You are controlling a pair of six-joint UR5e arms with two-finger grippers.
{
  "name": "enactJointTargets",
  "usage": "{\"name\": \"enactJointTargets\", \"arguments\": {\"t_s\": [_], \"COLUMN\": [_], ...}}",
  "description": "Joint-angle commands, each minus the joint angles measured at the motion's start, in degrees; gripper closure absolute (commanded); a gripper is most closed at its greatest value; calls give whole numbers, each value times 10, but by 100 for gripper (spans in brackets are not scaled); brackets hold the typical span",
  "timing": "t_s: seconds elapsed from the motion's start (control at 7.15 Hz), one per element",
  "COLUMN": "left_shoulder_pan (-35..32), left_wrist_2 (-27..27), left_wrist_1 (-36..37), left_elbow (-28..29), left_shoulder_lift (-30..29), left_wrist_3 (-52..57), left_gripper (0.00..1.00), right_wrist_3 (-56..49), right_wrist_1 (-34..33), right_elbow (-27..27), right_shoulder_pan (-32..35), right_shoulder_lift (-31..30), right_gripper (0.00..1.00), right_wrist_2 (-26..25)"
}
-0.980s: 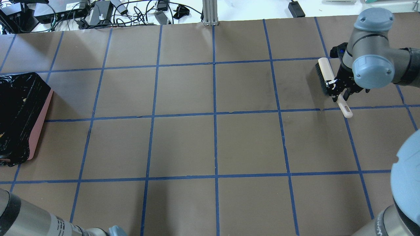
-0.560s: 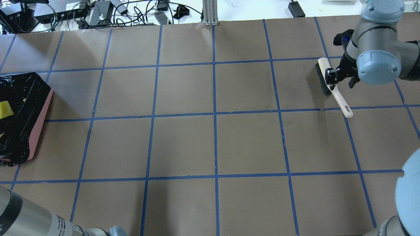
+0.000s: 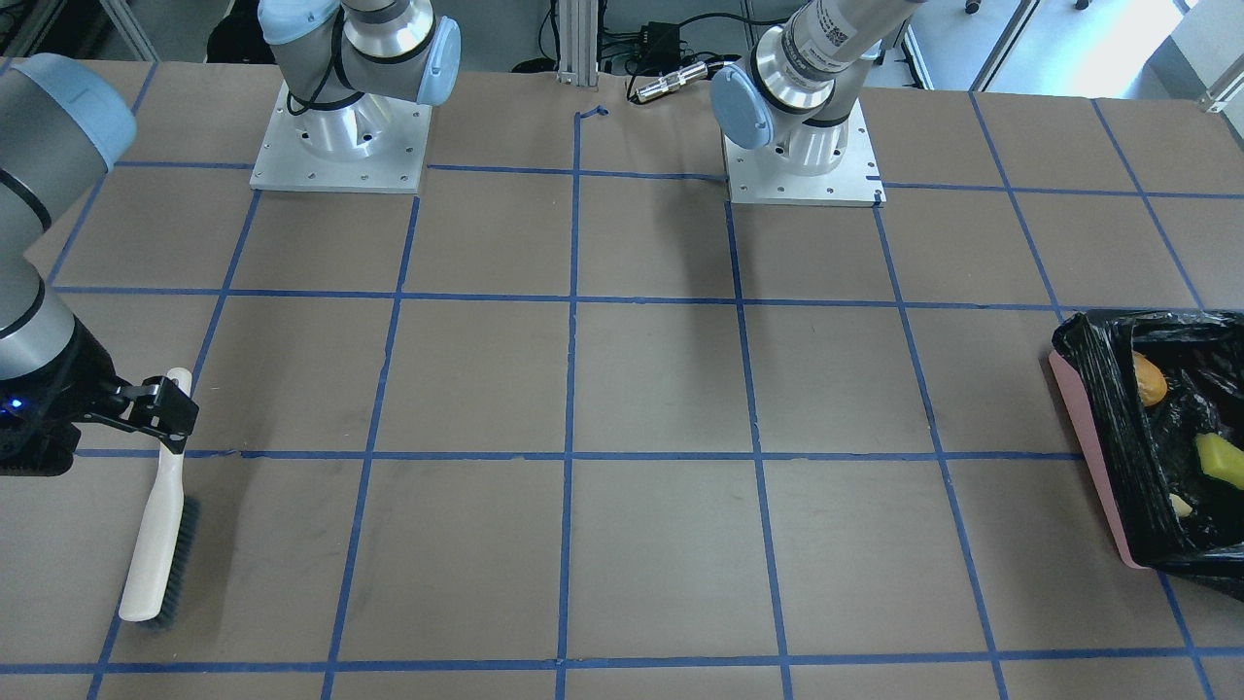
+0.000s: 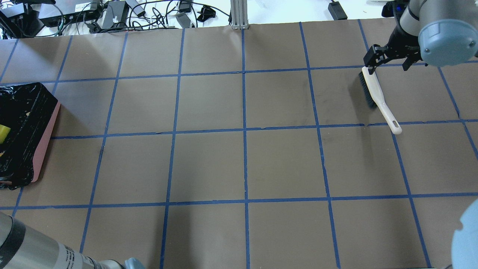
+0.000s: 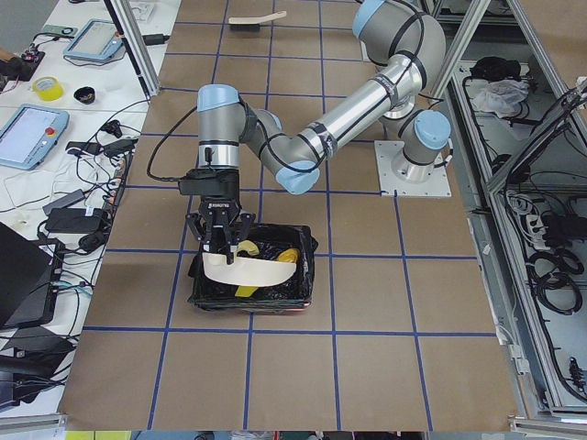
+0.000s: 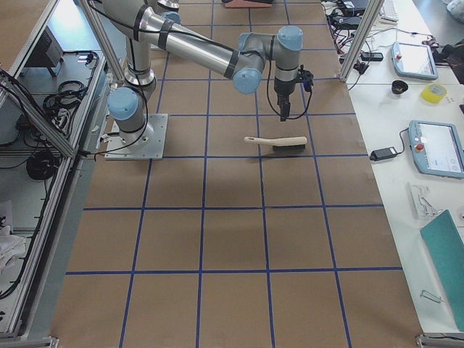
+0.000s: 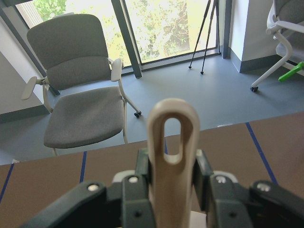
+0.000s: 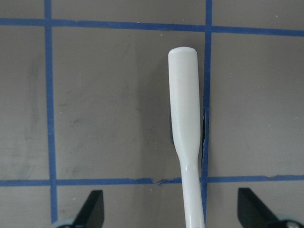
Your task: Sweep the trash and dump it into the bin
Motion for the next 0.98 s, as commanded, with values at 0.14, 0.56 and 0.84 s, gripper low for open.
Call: {"name": "enactJointTargets", "arguments": {"t_s": [0.14, 0.56, 0.84], "left_shoulder_pan": [13, 13, 0], "left_wrist_2": [-144, -273, -320], "left_wrist_1": [-156, -241, -309], "left_elbow": [87, 103, 104], "left_shoulder_lift": [-6, -21, -20], "left_wrist_3": [-36, -175, -286], "left_gripper": [100, 100, 100], "right_wrist_3": [41, 42, 85], "right_wrist_1": [67, 67, 83], "right_elbow": [-11, -12, -12], "right_shoulder_pan": [50, 63, 90], "right_shoulder_lift": [-52, -54, -65], "right_gripper": [0, 0, 0], "right_wrist_2": [2, 3, 3]}}
